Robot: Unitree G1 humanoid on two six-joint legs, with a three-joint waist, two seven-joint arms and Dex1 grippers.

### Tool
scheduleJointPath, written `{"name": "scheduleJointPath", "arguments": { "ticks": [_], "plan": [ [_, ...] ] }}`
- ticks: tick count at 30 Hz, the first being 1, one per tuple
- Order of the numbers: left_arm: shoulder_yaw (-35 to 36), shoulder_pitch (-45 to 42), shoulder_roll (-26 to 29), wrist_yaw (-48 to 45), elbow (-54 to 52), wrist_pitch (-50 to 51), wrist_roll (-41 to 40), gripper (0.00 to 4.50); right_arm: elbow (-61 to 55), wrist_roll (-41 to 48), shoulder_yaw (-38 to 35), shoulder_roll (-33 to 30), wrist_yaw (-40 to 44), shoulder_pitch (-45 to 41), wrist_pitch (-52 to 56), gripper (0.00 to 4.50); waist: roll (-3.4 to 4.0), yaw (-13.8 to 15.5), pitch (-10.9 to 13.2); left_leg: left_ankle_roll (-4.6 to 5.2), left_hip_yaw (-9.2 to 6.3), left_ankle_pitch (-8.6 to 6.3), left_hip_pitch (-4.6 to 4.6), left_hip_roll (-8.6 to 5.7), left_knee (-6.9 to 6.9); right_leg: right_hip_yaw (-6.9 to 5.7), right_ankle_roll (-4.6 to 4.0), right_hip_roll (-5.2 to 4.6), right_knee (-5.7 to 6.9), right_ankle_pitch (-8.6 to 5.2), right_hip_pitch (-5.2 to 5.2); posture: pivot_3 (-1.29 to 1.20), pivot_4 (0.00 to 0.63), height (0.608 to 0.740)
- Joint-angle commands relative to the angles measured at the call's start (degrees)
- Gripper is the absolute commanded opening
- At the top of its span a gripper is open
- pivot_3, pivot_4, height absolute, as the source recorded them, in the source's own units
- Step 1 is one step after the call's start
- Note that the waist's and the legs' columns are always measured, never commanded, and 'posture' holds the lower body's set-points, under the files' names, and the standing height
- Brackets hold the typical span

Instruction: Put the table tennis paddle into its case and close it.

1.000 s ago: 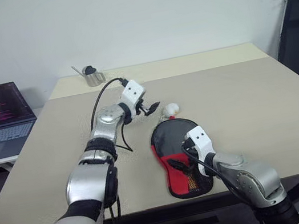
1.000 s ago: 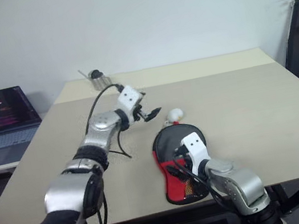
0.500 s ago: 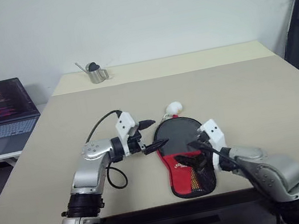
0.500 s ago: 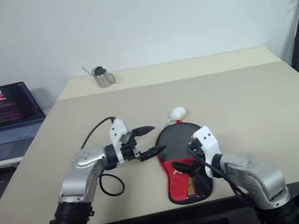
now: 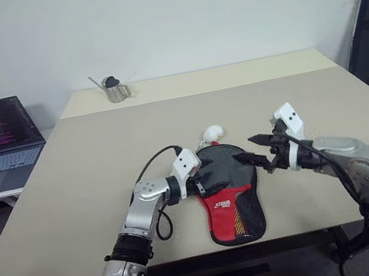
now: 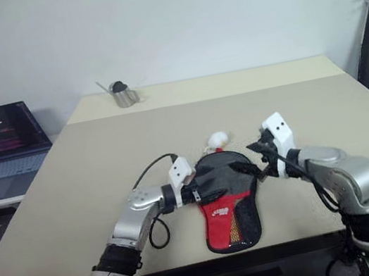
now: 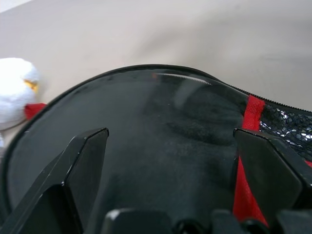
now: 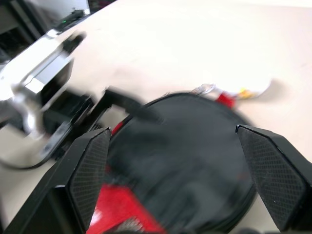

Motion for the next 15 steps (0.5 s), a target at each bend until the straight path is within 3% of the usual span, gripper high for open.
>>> {"name": "scheduleJointPath", "arguments": {
  "ticks": [1,10,15],
  "plan": [
    [0.00,0.70,0.10,0.52,-2.43,-0.41,-0.38,4.46,11.83,-3.73,2.99,3.07,1.30,-8.25,-8.03,4.50,0.02,-0.31,0.01,0.00,0.01,0.00,0.00,0.01,0.00,0.03,0.00,0.00,-0.01,0.01,-0.01,0.00,0.150,0.740],
    [0.51,4.00,1.99,1.91,-8.02,1.95,-0.48,4.46,51.42,-15.12,6.35,14.13,0.83,-26.00,-30.75,4.50,0.09,-0.48,0.05,-0.20,0.02,0.10,-0.12,0.01,-0.04,0.08,-0.02,-0.01,-0.05,0.04,-0.19,0.00,0.150,0.740],
    [1.11,5.30,3.30,3.22,-10.85,3.58,-0.60,4.46,74.56,-22.10,6.39,19.07,-5.80,-34.17,-46.23,4.50,0.13,-0.62,0.07,-0.26,0.02,0.11,-0.16,0.01,-0.07,0.10,-0.03,-0.01,-0.05,0.05,-0.26,0.00,0.150,0.740]
  ]
}}
